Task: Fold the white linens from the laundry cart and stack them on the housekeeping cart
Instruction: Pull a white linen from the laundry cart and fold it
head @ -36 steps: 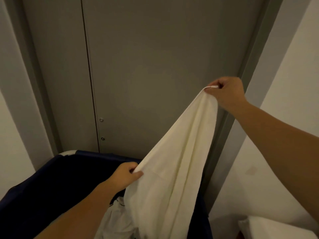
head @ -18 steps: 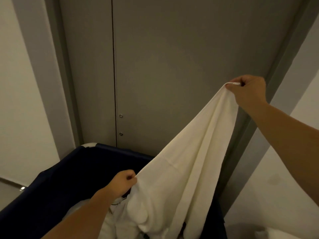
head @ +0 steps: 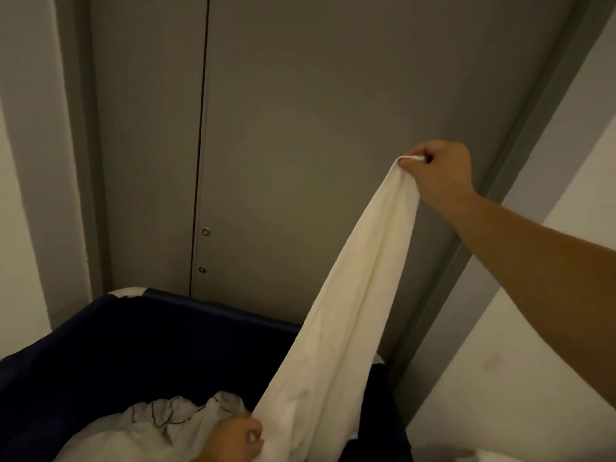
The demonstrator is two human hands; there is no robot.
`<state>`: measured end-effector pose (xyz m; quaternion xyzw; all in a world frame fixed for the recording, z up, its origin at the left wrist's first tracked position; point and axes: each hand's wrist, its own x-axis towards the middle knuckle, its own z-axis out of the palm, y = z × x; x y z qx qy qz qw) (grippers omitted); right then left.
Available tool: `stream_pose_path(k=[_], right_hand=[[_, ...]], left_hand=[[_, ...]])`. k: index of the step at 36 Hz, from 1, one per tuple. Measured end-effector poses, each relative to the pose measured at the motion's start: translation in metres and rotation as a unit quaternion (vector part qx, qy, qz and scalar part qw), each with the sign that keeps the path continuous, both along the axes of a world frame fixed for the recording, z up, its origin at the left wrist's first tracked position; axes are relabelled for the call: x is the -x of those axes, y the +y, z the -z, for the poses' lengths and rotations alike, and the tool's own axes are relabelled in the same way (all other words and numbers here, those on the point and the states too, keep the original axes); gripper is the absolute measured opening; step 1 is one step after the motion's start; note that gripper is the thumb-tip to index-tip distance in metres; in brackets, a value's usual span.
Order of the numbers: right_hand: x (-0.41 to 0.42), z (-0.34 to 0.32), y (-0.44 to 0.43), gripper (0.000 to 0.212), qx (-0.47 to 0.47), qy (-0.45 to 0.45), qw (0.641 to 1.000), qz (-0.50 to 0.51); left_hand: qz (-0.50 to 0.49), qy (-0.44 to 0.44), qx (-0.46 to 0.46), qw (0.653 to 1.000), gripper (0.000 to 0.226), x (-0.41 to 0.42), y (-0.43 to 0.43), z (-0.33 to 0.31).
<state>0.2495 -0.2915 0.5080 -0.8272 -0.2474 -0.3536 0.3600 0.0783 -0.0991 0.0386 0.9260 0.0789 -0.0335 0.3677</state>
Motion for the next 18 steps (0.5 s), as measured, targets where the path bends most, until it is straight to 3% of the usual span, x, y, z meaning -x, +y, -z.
stream_pose_path(k=[3,6,8,13,18], right_hand=[[-0.004,-0.002,-0.004,0.016,0.000,0.009,1.000,0.018],[-0.009,0.000,-0.012,0.016,0.000,0.022,0.999,0.030],[-0.011,0.005,-0.014,0.016,0.000,0.026,0.999,0.033],[-0.017,0.022,-0.018,0.018,0.003,0.044,0.998,0.039],[-0.028,0.038,-0.044,0.025,-0.011,0.080,0.993,0.085]], left_hand=[[0.001,0.005,0.000,1.000,0.027,0.012,0.007,0.016],[-0.058,0.009,-0.073,0.996,0.021,0.010,0.014,0.011],[-0.117,-0.002,-0.070,0.991,0.017,0.004,0.021,0.011],[-0.150,0.012,-0.050,0.987,0.036,-0.009,0.052,-0.016],[-0.197,0.056,-0.106,0.973,0.040,0.021,0.105,-0.030]])
